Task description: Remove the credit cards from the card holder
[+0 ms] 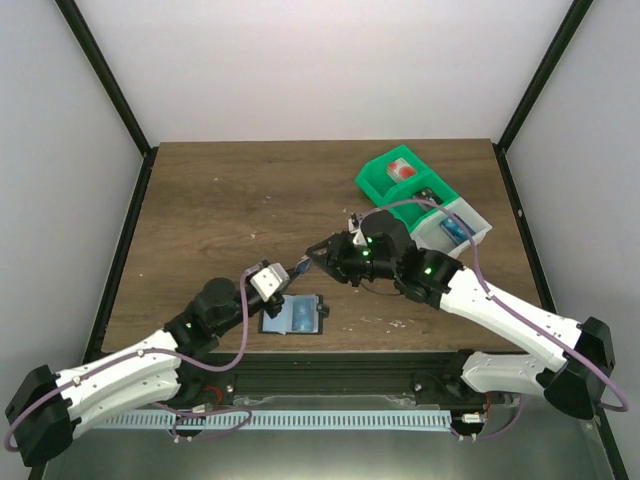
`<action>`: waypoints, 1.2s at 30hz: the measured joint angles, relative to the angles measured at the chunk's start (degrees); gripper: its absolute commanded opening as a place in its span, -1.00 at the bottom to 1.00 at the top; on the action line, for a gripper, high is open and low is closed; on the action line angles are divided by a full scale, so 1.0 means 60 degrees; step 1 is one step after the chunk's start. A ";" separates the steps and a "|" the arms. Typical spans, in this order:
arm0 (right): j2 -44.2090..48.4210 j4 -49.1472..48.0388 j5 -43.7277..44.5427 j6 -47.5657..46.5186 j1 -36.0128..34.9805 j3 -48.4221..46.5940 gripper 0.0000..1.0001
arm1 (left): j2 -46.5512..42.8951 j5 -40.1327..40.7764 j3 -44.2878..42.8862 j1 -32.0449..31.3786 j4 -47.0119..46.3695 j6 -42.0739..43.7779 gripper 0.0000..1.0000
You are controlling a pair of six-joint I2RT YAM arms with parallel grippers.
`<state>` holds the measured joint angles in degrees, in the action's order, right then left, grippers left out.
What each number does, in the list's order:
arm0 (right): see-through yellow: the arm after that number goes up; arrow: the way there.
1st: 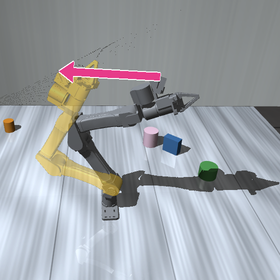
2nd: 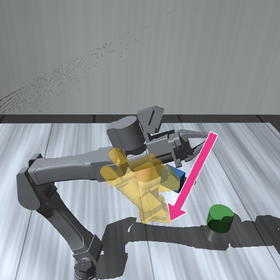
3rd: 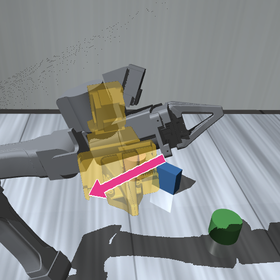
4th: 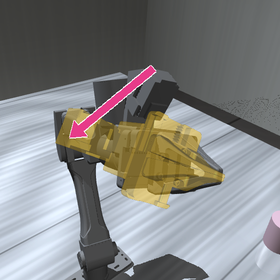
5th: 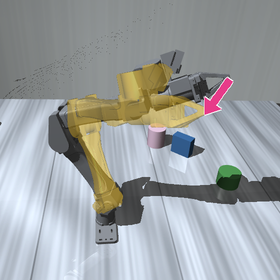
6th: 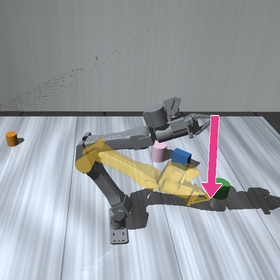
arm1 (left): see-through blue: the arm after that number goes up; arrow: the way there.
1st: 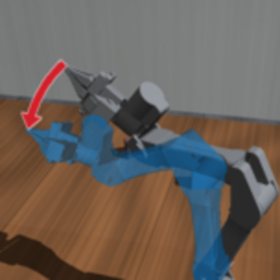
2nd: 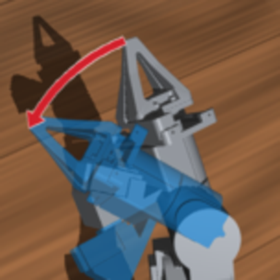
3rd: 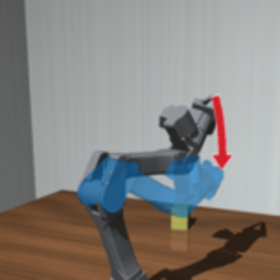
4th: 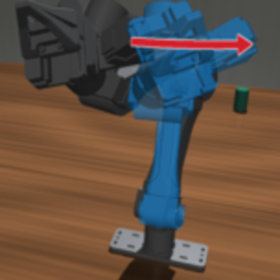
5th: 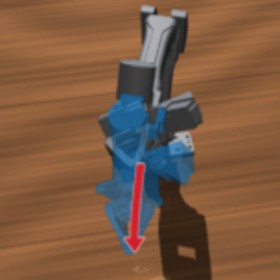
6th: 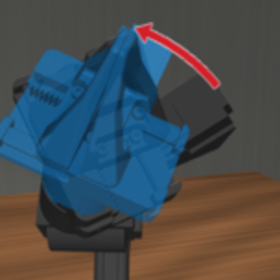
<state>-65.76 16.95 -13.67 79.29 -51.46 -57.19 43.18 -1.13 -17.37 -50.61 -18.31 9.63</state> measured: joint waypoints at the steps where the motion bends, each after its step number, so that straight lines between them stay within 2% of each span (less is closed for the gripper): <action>1: -0.0044 0.0040 -0.0055 0.0095 0.0000 0.0000 -0.40 | 0.0073 0.0131 0.0000 -0.0127 -0.0044 0.0153 -1.00; 12: -0.0229 -0.0102 -0.0299 0.0987 0.0000 0.0525 -0.42 | 0.0259 0.0663 0.0007 -0.0448 -0.0135 0.0947 -1.00; 19: -0.0335 -0.0590 -0.0357 0.1239 0.0007 0.0761 -0.53 | 0.0240 0.0758 0.0102 -0.0448 -0.0102 0.1027 -1.00; 31: -0.0430 -0.0976 -0.0623 0.1552 0.0211 0.1115 -0.53 | 0.0397 0.0827 0.0113 -0.0510 0.0138 0.1446 -1.00; 36: -0.0525 -0.1049 -0.0787 0.1632 0.0310 0.1133 -0.47 | 0.0412 0.0841 0.0168 -0.0514 0.0113 0.1486 -1.00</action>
<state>-68.90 10.66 -18.39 89.08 -49.60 -50.39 45.65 3.92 -16.36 -53.69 -17.63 18.55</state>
